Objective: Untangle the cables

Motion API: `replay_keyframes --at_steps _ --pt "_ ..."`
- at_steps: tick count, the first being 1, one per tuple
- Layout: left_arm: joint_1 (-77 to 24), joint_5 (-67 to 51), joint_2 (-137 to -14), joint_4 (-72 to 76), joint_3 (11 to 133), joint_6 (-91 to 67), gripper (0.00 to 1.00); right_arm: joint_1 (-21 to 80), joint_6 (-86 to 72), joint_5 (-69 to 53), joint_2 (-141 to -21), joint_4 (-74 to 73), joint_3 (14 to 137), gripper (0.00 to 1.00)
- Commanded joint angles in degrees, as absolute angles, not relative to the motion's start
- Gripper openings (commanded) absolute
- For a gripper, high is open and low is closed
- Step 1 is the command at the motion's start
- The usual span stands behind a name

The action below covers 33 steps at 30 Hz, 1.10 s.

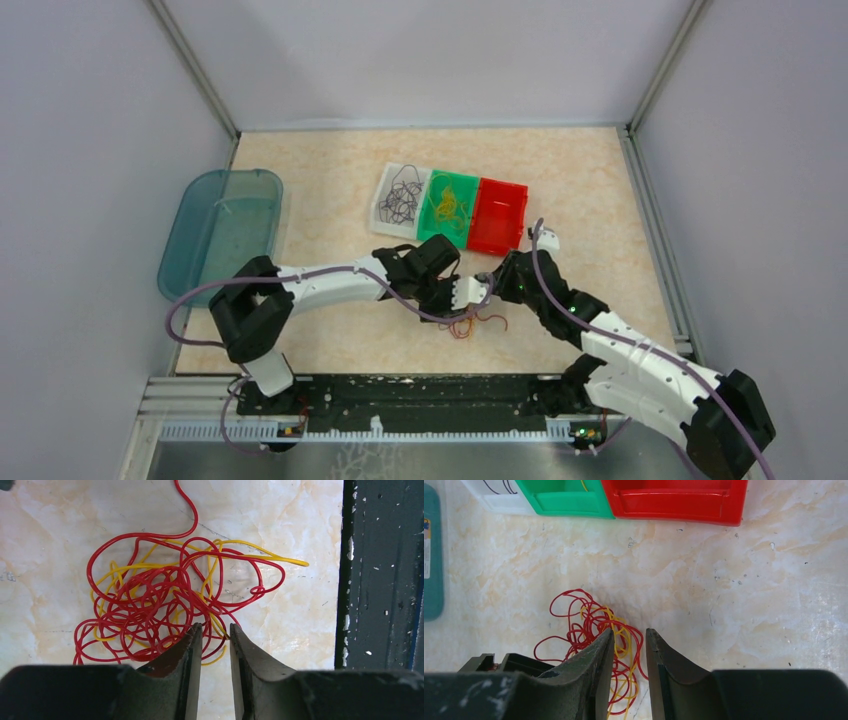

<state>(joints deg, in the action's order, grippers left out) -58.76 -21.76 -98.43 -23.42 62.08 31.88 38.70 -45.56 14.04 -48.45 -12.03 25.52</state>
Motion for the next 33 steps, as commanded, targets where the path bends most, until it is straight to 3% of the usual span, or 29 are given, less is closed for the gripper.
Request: replay_keyframes --at_steps 1,10,14,24,33 --pt "-58.8 -22.89 -94.98 -23.8 62.93 31.23 0.3 38.26 -44.79 13.83 -47.86 -9.9 27.8 0.31" --pt "-58.8 -21.47 -94.72 -23.31 62.57 30.74 0.0 38.3 -44.76 12.55 -47.79 -9.02 27.51 0.31" --pt "-58.8 -20.26 -92.44 -29.15 66.18 33.0 0.0 38.3 -43.99 11.82 -46.7 -8.12 27.73 0.34" --pt "-56.54 -22.83 -86.43 -52.13 83.76 42.25 0.0 38.27 -38.37 2.82 -42.95 4.69 28.47 0.53" --pt "-56.43 -17.41 -81.61 -50.21 86.69 47.55 0.0 38.27 -34.37 -3.26 -41.13 14.49 29.46 0.6"
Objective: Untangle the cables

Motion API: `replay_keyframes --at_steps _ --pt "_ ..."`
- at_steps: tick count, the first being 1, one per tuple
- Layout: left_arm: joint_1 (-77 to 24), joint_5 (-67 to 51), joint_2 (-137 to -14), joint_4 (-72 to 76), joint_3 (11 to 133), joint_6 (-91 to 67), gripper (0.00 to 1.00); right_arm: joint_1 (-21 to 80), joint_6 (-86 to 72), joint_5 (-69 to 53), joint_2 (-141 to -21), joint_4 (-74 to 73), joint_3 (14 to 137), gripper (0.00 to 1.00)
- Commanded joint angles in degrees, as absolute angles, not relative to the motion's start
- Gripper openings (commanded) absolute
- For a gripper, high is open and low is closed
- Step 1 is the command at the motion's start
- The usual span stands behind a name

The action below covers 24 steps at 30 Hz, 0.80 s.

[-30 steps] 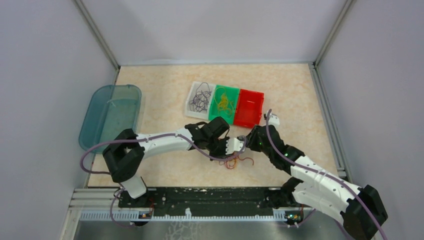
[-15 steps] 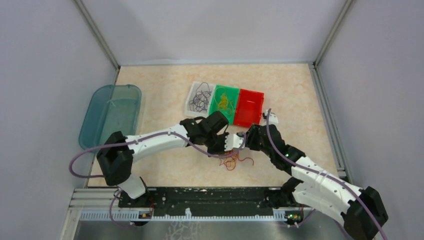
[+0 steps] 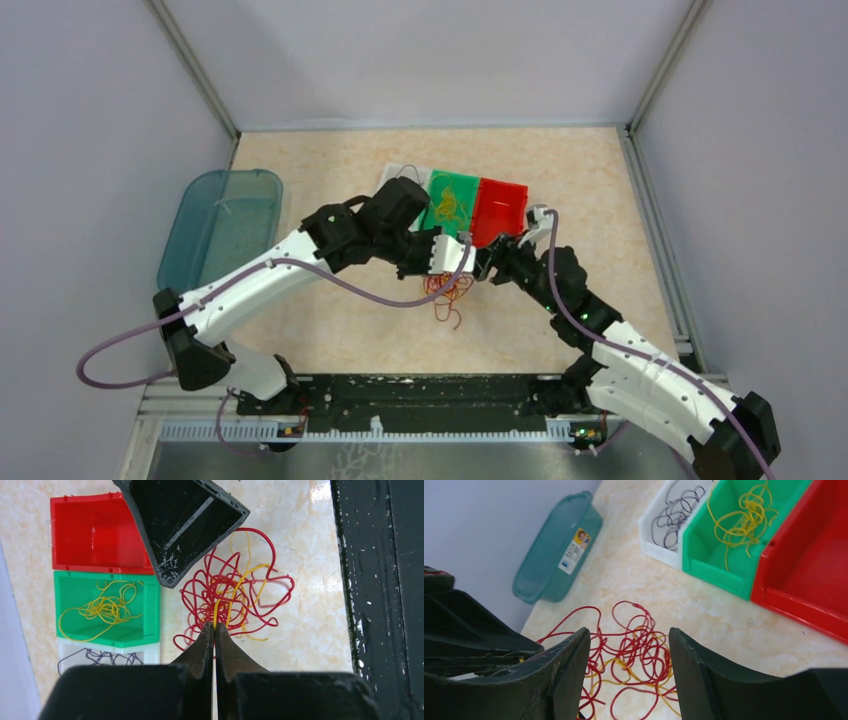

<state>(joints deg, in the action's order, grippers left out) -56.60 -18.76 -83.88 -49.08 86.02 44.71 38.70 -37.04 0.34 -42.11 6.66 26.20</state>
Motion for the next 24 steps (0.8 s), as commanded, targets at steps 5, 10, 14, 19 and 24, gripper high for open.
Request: replay_keyframes --at_steps 5,10,14,19,24 --pt "-56.43 -15.71 -77.72 -45.31 79.98 49.55 0.0 38.26 -32.44 -5.98 -40.68 16.0 29.15 0.62" --pt "-56.43 -16.63 -76.5 -45.18 78.09 49.64 0.0 38.26 -29.02 -14.31 -39.85 19.39 27.12 0.62" --pt "-56.38 -16.43 -75.25 -44.03 76.96 49.35 0.0 38.31 -27.76 -21.57 -40.03 23.24 25.43 0.62" --pt "-56.27 -16.49 -72.98 -40.56 74.06 47.6 0.0 38.32 -28.23 -24.95 -41.79 25.34 24.97 0.61" --pt "-56.18 -17.53 -72.31 -39.93 73.46 44.97 0.0 38.41 -27.95 -27.62 -45.79 26.27 26.24 0.58"
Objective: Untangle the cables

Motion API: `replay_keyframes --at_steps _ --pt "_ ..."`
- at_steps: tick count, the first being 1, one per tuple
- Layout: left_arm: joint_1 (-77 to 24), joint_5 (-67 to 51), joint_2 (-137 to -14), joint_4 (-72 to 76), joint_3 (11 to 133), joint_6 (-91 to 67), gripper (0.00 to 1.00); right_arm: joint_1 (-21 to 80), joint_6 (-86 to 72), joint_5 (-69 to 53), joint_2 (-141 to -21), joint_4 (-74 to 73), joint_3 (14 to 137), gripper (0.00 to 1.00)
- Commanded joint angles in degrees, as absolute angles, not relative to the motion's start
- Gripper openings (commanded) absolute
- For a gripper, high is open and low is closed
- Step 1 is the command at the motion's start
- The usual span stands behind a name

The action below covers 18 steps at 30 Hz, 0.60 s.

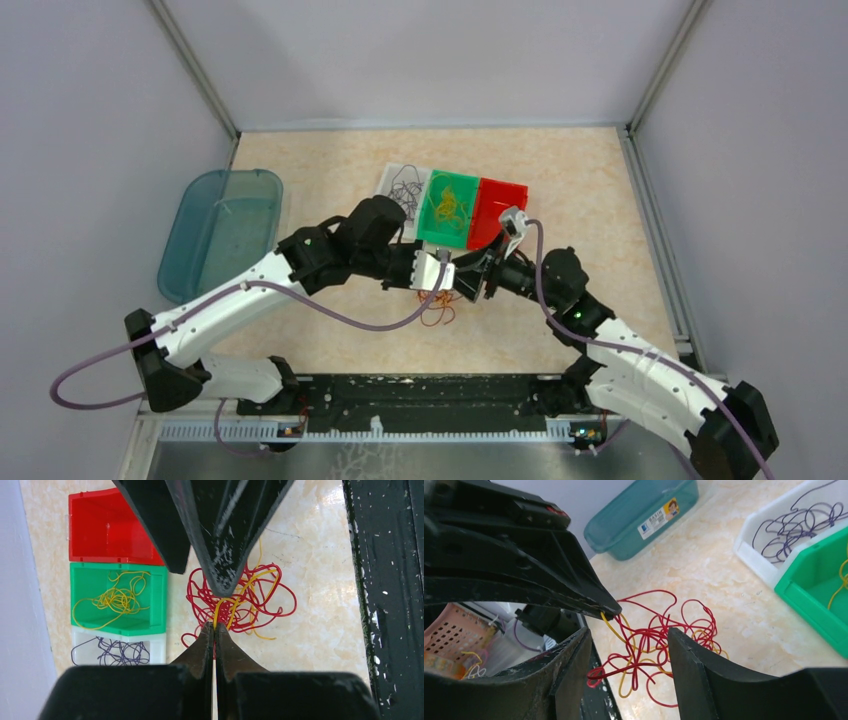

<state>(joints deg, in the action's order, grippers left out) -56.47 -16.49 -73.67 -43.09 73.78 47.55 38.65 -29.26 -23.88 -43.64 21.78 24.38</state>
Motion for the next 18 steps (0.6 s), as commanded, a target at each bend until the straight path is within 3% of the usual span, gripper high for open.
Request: replay_keyframes --at_steps 1,5,11,18 --pt "-56.16 -17.69 -72.4 -39.81 73.74 44.58 0.0 38.43 -27.88 -27.6 -46.44 26.77 26.24 0.57" --pt "-56.16 -18.33 -72.82 -40.17 75.33 42.93 0.0 39.68 -27.85 -27.34 -48.36 29.06 25.72 0.54" --pt "-55.93 -20.94 -74.12 -42.11 77.96 41.56 0.0 40.31 -28.07 -23.13 -50.08 26.4 26.55 0.4" --pt "-55.9 -23.72 -75.66 -43.9 80.2 39.12 0.0 43.51 -26.75 -9.05 -44.6 27.1 23.97 0.28"
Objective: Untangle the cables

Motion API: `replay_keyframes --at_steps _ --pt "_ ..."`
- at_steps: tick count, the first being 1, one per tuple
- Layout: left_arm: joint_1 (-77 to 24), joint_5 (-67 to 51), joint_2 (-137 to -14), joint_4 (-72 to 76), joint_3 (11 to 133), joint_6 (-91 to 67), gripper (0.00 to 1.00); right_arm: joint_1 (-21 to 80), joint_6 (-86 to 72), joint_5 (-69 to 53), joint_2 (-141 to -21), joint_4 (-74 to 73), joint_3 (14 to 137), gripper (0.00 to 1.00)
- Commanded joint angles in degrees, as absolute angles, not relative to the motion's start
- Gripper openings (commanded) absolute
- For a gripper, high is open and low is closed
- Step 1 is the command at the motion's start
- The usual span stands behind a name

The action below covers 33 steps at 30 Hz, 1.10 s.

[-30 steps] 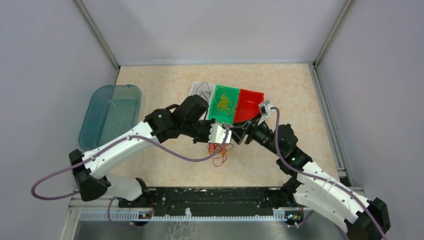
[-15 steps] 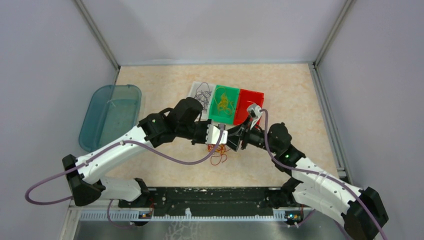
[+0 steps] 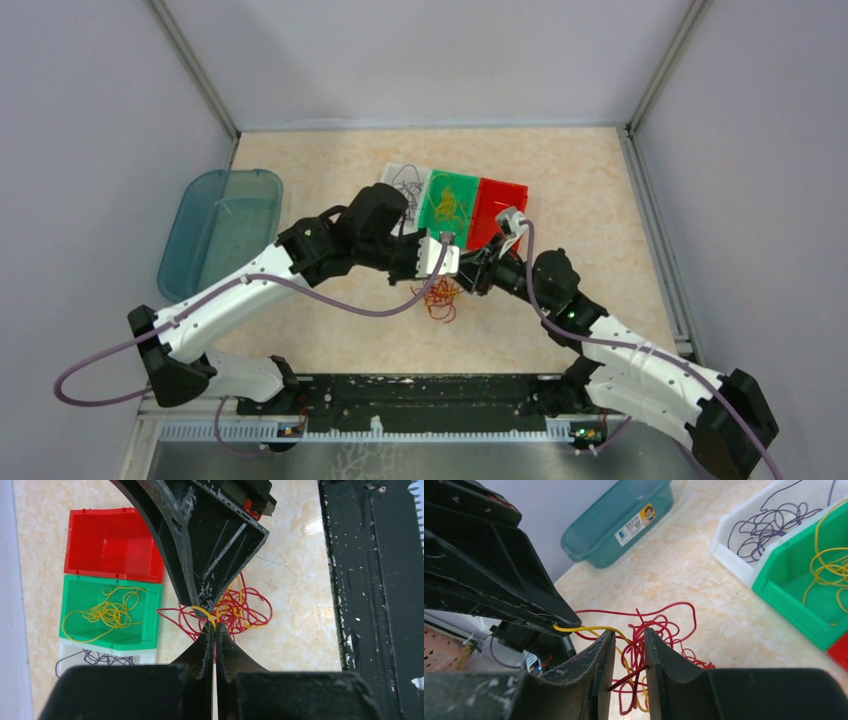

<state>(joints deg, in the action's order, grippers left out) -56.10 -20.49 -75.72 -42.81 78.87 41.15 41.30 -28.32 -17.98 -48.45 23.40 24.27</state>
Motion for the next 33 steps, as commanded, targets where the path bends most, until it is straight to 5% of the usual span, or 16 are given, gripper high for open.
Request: replay_keyframes --at_steps 1,20,33 --pt "-55.9 -23.85 -75.52 -43.86 80.22 39.04 0.0 43.91 -26.51 -7.56 -44.07 26.89 23.85 0.28" --pt "-54.85 -32.4 -75.02 -47.27 83.11 38.8 0.01 50.86 -25.26 -0.84 -41.7 33.77 21.1 0.42" --pt "-54.89 -30.83 -76.17 -53.61 86.15 45.53 0.0 64.53 -1.86 22.95 -39.28 31.86 21.35 0.45"
